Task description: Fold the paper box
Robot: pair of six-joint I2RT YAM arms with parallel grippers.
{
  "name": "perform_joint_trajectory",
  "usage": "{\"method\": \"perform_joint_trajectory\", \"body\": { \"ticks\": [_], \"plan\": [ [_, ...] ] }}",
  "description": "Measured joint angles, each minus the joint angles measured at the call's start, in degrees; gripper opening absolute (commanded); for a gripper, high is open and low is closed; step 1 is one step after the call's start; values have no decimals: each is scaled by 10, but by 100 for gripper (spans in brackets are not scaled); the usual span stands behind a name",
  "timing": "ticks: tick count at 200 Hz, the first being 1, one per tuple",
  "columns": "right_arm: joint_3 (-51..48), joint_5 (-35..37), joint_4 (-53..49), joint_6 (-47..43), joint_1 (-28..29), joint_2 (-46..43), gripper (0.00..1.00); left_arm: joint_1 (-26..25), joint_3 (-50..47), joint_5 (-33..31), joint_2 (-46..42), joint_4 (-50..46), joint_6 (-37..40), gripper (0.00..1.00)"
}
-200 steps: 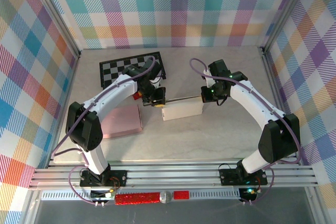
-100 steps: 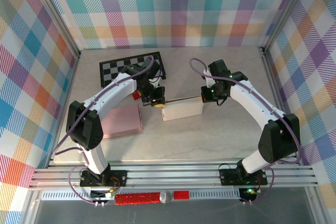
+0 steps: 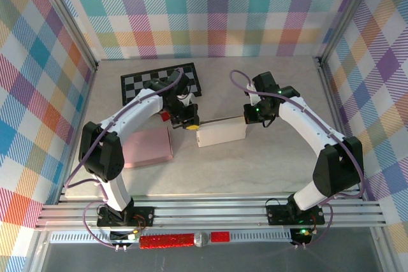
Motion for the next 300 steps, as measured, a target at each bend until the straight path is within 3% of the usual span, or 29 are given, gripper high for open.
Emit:
{"method": "perform_joint_trajectory", "body": {
  "ticks": [64,300],
  "plan": [
    [0,0,1,0,0,0,0,12,-17,30,-7,14,21,0],
    [2,-3,0,0,4,1,0,16,-26,34,-16,-15,104,0]
  ]
}}
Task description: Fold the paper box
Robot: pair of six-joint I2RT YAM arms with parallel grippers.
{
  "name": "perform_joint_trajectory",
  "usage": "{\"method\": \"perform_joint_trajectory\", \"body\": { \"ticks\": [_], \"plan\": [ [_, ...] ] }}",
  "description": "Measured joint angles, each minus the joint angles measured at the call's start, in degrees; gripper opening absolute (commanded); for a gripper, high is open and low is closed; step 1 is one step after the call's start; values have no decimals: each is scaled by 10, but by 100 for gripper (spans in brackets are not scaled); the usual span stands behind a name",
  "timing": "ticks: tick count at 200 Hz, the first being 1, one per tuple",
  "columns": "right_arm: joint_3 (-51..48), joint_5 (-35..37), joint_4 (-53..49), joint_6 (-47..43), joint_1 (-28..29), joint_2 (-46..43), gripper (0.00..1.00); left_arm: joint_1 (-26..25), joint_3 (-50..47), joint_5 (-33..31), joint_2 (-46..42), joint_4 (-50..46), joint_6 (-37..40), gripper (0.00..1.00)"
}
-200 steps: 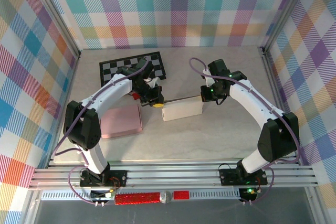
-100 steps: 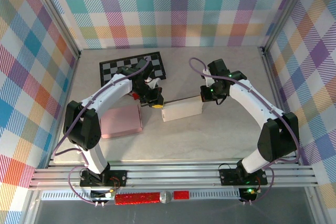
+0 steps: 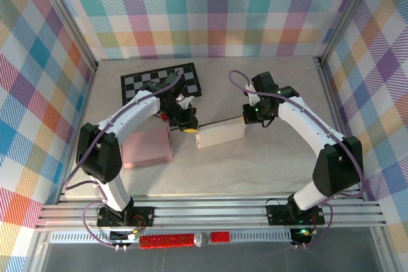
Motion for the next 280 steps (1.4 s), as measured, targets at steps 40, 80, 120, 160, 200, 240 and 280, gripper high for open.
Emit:
{"method": "perform_joint_trajectory", "body": {
  "ticks": [40,80,120,160,200,240,280],
  "plan": [
    [6,-5,-3,0,1,5,0,0,-2,-7,-5,-10,6,0],
    [6,-10,-4,0,1,5,0,0,-3,-10,-5,-14,12,0],
    [-9,-9,14,-1,2,2,0,-6,-15,-18,-11,-2,19,0],
    [-11,5,15,-2,10,2,0,-17,-25,-33,-18,8,19,0],
    [-12,21,15,0,16,0,0,-24,-25,-53,-21,10,19,0],
    [-12,25,11,3,16,-3,0,-27,-25,-64,-22,12,19,0],
    [-12,18,-9,29,16,-11,15,-28,-25,-67,-22,12,19,0]
  ]
}}
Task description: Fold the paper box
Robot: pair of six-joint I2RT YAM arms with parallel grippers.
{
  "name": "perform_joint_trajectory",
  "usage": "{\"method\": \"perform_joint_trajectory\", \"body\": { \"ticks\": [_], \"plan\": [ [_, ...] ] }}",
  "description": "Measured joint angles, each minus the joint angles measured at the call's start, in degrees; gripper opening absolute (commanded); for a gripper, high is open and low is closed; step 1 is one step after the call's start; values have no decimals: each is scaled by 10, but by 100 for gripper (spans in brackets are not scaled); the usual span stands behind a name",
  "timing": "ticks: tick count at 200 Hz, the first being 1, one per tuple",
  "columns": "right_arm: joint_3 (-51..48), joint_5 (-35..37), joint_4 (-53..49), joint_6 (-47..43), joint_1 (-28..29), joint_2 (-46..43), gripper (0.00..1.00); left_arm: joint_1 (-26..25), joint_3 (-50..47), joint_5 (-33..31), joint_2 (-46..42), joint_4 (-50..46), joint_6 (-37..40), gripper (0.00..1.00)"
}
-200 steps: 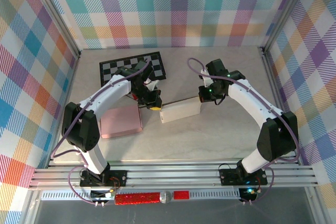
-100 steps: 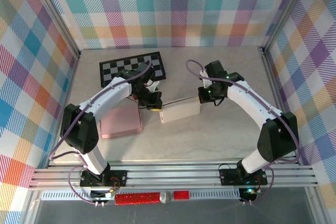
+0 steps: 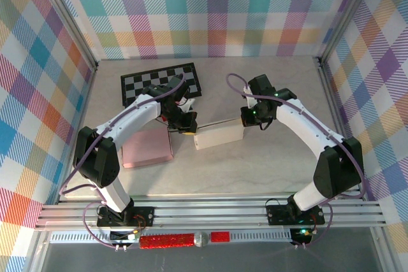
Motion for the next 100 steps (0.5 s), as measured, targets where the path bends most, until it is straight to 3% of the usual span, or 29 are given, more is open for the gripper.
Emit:
{"method": "perform_joint_trajectory", "body": {
  "ticks": [25,70,100],
  "plan": [
    [-1,-3,-23,23,0,-14,28,0,0,-4,0,-2,0,0],
    [-1,-17,-38,73,-3,-44,41,0,1,-4,-1,-4,0,0],
    [-2,-37,-28,150,-19,-69,63,0,1,-4,-1,-4,0,0]
  ]
}}
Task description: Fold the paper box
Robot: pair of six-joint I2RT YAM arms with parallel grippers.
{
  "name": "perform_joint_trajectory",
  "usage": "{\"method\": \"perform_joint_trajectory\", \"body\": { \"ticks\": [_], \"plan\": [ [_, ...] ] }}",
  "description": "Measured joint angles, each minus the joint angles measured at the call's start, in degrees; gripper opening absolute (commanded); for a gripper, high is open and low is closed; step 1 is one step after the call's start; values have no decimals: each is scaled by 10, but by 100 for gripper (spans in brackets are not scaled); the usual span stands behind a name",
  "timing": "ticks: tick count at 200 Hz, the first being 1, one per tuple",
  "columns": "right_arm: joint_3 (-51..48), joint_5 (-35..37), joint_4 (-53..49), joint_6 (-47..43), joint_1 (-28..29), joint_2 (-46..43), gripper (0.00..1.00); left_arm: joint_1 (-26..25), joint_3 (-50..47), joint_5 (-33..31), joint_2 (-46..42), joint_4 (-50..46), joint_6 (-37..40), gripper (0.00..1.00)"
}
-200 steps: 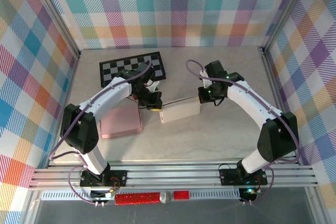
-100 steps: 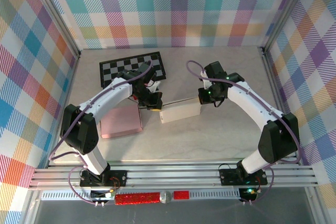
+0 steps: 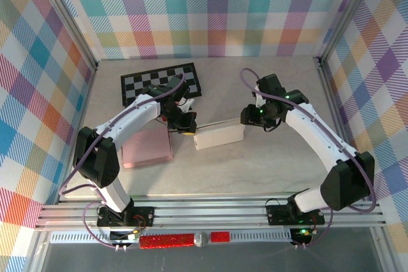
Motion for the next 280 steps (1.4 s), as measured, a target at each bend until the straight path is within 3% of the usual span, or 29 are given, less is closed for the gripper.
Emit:
{"method": "perform_joint_trajectory", "body": {
  "ticks": [38,70,108,213,280],
  "plan": [
    [-45,-51,64,193,-20,-34,70,-3,1,-4,0,0,0,0],
    [-100,-99,133,341,-23,-34,71,-3,1,-5,0,0,0,0],
    [-141,-124,196,455,-23,-34,68,-3,2,-6,0,-3,0,0],
    [-178,-140,272,546,-27,-9,48,-9,5,-10,0,-9,-2,0],
    [-186,-140,282,550,-28,-9,42,-15,4,-16,-9,-9,-44,30]
  ]
}}
